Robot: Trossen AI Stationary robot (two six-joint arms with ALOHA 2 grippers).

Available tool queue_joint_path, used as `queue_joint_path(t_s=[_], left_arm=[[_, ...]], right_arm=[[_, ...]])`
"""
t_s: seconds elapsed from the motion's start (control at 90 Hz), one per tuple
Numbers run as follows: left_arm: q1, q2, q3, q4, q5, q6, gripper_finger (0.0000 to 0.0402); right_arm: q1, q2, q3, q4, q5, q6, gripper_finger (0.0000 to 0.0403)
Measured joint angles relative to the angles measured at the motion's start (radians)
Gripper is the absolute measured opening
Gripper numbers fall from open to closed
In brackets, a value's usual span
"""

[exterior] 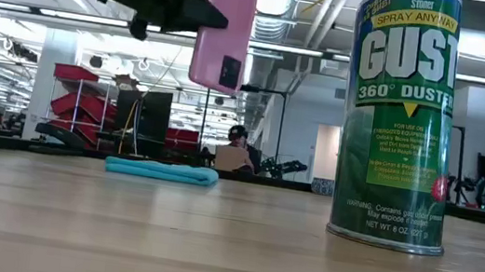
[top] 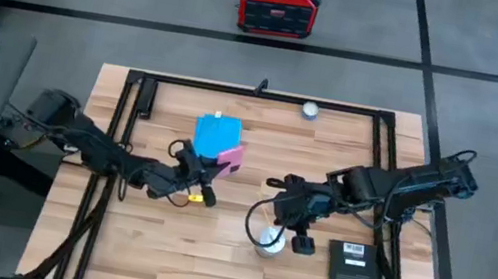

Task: Apply microfiber cloth
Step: Spray the device using the spray bottle

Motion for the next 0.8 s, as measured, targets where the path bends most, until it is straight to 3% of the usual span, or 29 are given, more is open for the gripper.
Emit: queue_joint_path(t_s=[0.222,0.8], left_arm=[[0.008,0.11,0.099,0.001,0.034,0.041,0.0004],[0.006,0.1,0.107,-0.016,0.047,0.048,0.0004]], right_arm=[[0.003,0.041,0.028,-0.025,-0.016,-0.014,0.0],[-0.003,0.092,0.073,-0.06,-0.02,-0.041,0.0]])
